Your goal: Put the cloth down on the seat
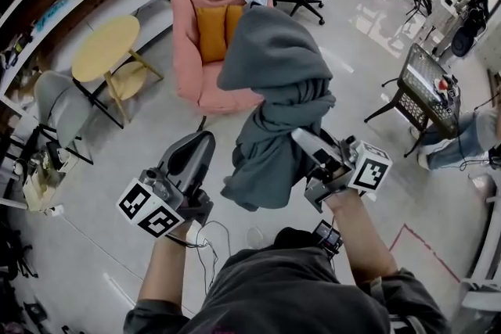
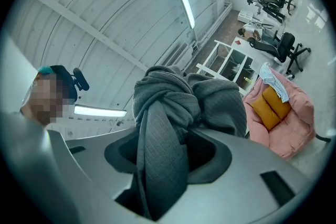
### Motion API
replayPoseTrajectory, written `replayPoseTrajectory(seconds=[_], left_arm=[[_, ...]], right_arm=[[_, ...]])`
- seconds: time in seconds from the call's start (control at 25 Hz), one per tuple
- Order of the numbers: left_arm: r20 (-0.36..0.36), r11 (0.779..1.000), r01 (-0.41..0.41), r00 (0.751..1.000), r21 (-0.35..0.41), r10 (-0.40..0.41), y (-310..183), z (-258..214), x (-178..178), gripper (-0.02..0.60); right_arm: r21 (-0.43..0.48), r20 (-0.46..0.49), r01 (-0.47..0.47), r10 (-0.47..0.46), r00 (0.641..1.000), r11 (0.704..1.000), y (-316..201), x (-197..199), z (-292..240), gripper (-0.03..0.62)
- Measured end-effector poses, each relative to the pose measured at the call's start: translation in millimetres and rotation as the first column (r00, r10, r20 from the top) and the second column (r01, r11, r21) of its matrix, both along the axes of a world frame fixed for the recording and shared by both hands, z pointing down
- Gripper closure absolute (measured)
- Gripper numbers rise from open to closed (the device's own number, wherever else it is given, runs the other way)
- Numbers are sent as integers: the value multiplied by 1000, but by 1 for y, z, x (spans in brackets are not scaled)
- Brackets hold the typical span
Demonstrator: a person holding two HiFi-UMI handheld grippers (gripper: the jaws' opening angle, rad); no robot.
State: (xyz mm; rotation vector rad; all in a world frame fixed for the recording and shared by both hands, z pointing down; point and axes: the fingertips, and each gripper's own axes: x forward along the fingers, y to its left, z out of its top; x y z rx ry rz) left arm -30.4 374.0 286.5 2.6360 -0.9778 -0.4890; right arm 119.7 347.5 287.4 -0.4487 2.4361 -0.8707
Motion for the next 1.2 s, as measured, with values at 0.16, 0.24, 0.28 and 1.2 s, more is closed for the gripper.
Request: replayPoseTrajectory(seconds=[0.16,0.24,0.28,1.2], left_arm=[[5,1000,-3,1000,10,3,0,8,6,572],[6,1000,-1,1000,16,1,-9,15,9,572],[6,1000,0,1000,17,0,-18,18,8,572],[41,995,85,996,-54,-83,-278,22,38,572]], right_arm=[[3,4,4,-4,1000,1000,-1,4,9,391],[8,8,8,-8,1000,1000,-10,6,16,391],[10,6,9,-9,1000,1000,-19,6,19,391],[-60,-10,62,-63,998,996,-300,41,34,391]])
